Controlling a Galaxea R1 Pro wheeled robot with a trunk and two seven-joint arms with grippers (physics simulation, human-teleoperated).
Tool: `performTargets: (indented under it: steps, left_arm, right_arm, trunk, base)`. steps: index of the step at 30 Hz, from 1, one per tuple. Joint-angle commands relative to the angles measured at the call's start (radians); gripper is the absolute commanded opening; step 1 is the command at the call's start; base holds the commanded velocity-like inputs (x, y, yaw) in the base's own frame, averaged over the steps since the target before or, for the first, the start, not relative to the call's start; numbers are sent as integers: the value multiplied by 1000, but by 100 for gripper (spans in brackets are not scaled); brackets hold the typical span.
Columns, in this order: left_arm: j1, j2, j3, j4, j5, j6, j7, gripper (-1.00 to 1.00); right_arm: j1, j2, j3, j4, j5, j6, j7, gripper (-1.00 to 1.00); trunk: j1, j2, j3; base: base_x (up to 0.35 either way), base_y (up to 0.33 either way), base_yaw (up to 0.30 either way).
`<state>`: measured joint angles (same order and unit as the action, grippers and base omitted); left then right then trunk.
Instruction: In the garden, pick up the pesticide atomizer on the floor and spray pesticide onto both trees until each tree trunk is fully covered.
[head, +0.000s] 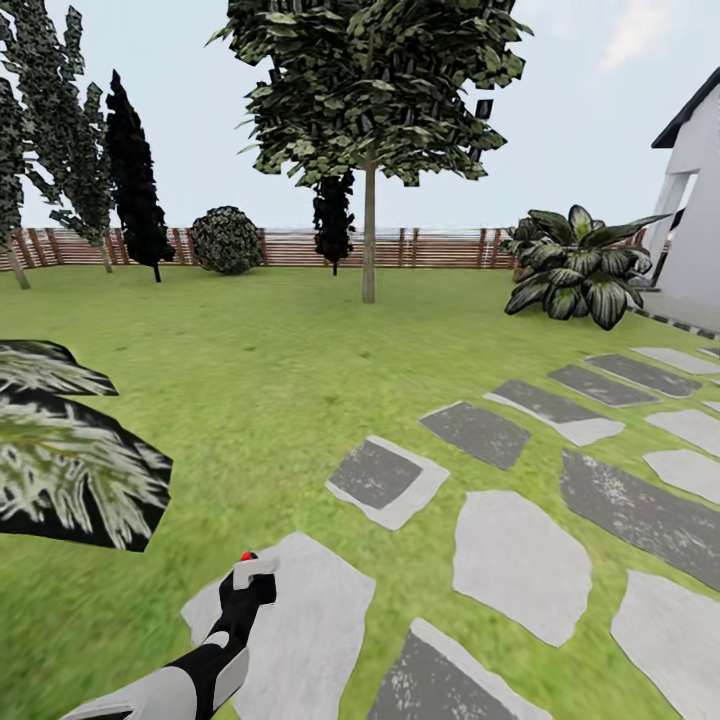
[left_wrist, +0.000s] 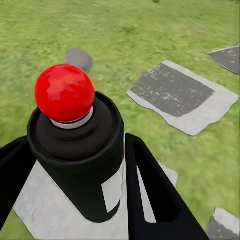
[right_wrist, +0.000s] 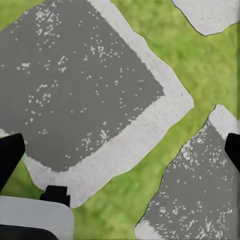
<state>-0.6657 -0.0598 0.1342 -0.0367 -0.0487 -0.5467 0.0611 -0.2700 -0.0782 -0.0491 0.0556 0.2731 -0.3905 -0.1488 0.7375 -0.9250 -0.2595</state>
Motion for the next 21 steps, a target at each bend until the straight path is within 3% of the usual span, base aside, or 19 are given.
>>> performTargets:
  steps: [1,9,21]
  left_arm:
    - [0,0,0,0,0,0,0,-100]
    - [0,0,0,0,0,-1,0,-100]
    - [0,0,-1,0,0,-1,0,-100]
  right_arm:
    - [0,0,0,0,0,0,0,100]
    - [0,0,0,0,0,0,0,100]
    - [0,0,0,0,0,0,0,100]
  trunk:
    - [0,0,0]
    - [0,0,0]
    - [0,0,0]
  base:
    - [344,0,0]
    - [306,0,0]
    - [192,0,0]
